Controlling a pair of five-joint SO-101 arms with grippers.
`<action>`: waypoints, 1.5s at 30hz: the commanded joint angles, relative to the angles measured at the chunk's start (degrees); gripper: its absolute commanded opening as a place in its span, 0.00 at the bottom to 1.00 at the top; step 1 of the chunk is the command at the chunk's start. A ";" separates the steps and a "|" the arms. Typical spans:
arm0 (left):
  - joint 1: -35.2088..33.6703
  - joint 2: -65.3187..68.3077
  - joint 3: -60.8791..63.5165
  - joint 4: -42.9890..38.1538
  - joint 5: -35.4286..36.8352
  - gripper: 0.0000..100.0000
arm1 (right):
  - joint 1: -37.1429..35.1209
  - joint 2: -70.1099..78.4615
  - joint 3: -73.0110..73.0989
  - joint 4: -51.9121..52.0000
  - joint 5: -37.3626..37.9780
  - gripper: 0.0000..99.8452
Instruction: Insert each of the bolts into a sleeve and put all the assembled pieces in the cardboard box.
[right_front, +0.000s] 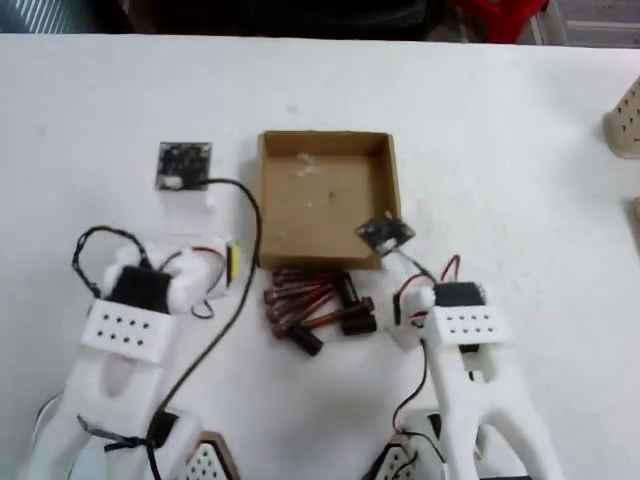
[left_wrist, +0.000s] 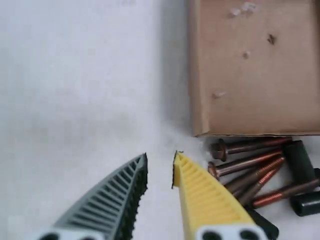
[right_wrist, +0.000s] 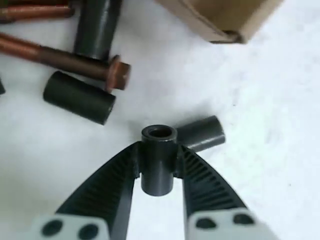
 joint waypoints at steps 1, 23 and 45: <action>5.67 6.55 -6.24 -1.58 3.69 0.12 | 2.77 -0.84 -3.60 0.04 -2.29 0.02; 18.42 22.64 -0.79 -17.14 -3.16 0.12 | 6.64 -0.31 -4.22 -3.03 -7.38 0.02; 14.02 43.38 -14.15 -16.00 -4.66 0.12 | 6.55 -0.31 -4.13 -2.59 -6.86 0.02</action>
